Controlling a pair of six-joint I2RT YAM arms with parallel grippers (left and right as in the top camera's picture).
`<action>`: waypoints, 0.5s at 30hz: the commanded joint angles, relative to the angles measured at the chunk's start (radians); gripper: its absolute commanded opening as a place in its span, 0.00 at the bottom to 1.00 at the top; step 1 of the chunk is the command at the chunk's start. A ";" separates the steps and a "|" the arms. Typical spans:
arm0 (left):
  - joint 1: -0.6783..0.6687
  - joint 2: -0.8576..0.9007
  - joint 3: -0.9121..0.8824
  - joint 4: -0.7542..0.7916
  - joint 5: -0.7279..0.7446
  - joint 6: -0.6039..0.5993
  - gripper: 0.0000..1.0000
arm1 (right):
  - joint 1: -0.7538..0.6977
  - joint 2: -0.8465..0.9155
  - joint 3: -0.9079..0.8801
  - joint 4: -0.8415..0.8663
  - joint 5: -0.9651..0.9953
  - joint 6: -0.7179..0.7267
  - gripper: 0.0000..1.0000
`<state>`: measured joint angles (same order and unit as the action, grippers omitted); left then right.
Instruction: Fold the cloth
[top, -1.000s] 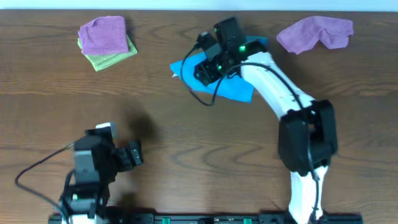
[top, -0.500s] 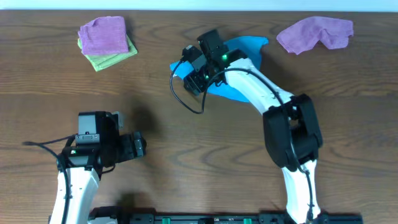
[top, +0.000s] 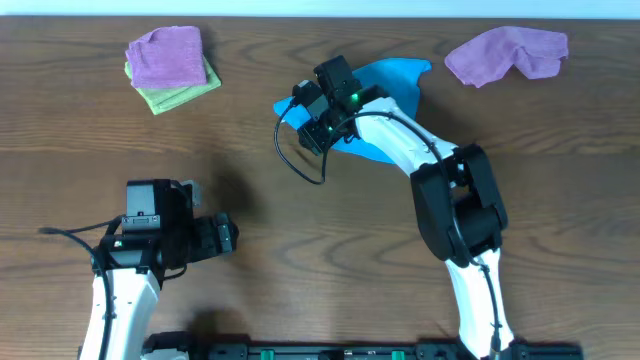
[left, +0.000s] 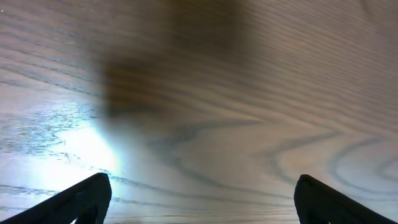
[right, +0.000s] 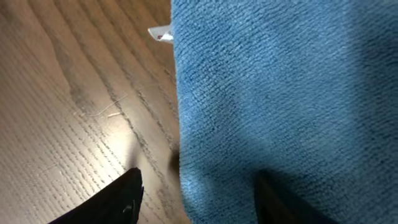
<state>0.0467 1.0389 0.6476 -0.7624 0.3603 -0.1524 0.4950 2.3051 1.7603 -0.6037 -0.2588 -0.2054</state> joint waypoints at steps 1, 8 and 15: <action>-0.002 0.003 0.023 -0.006 0.008 0.018 0.95 | 0.008 0.032 0.006 0.007 0.027 -0.013 0.61; -0.002 0.003 0.023 -0.011 0.008 0.018 0.95 | 0.011 0.056 0.006 0.041 0.050 -0.013 0.55; -0.002 0.003 0.023 -0.011 0.008 0.018 0.95 | 0.017 0.056 0.006 0.054 0.049 -0.008 0.01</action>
<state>0.0467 1.0389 0.6476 -0.7673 0.3603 -0.1524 0.4961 2.3341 1.7607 -0.5446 -0.2096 -0.2157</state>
